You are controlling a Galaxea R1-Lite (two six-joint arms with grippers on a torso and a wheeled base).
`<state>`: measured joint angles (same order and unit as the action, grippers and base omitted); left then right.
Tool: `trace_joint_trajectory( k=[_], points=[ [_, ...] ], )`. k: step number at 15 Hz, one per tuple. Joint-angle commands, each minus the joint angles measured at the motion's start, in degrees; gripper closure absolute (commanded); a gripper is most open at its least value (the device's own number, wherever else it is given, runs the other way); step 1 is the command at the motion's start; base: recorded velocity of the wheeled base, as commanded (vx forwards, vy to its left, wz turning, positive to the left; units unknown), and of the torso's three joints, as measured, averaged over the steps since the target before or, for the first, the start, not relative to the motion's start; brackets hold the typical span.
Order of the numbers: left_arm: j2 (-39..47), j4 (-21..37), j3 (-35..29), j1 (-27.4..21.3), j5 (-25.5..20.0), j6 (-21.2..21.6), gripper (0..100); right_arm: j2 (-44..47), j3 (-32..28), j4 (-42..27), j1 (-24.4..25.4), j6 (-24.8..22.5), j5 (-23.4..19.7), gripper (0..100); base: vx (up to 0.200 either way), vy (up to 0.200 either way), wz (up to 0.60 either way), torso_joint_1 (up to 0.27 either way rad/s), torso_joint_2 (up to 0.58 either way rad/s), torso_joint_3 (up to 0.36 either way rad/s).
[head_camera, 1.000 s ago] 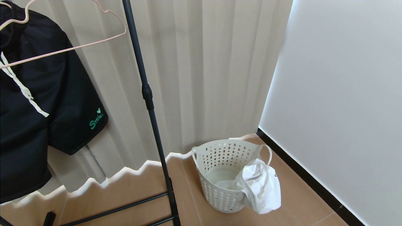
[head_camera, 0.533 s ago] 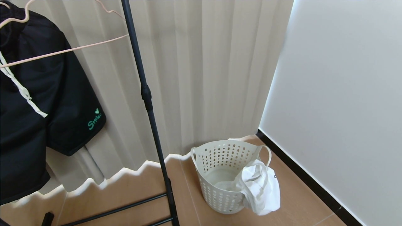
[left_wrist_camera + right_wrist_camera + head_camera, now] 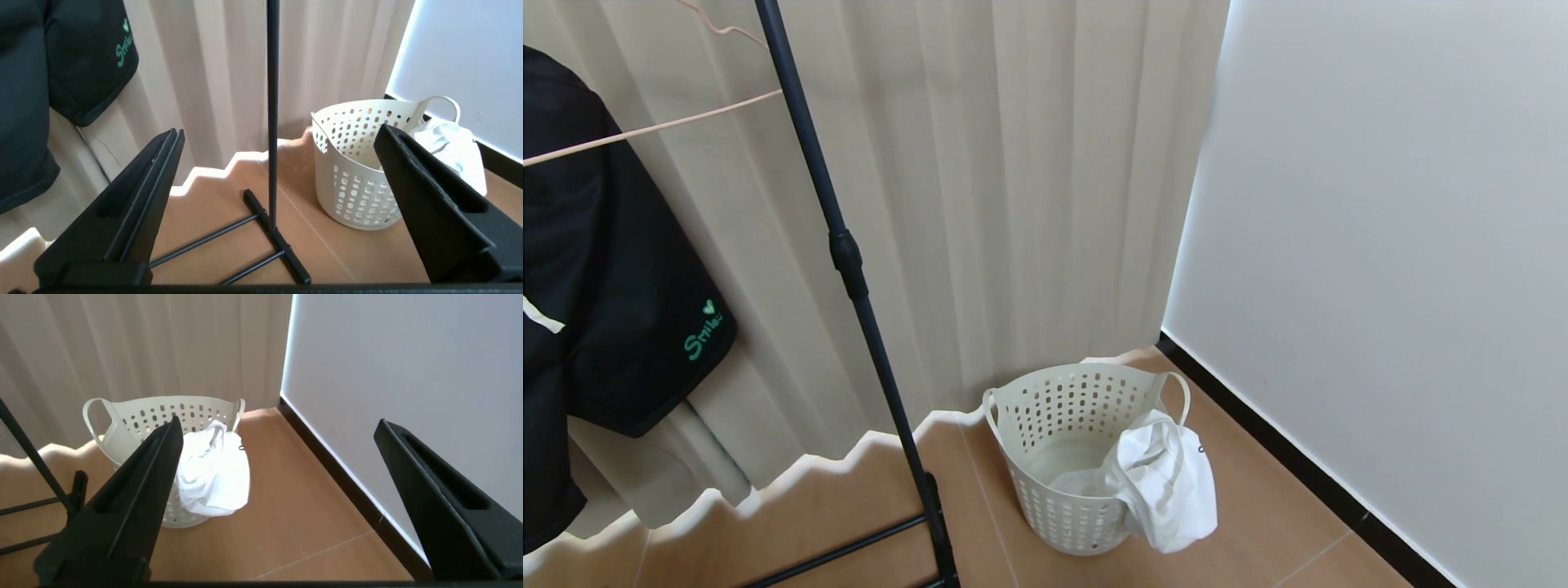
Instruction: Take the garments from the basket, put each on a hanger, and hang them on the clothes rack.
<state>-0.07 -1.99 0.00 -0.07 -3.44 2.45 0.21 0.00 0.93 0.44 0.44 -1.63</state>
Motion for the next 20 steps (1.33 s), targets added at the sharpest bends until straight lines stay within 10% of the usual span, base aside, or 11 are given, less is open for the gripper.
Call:
trace_joint_trajectory(
  k=[1, 20],
  points=[
    [0.07, -0.03, 0.0, -0.01, 0.01, 0.01, 0, 0.06, 0.0, 0.04, 0.0, 0.0, 0.05, 0, 0.0, 0.0, 0.0, 0.0, 0.0, 0.0],
    [0.07, -0.03, 0.0, -0.01, 0.01, -0.08, 0, 0.06, 0.0, 0.04, 0.0, 0.09, 0.05, 0, 0.0, 0.0, 0.0, 0.002, 0.0, -0.161]
  ],
)
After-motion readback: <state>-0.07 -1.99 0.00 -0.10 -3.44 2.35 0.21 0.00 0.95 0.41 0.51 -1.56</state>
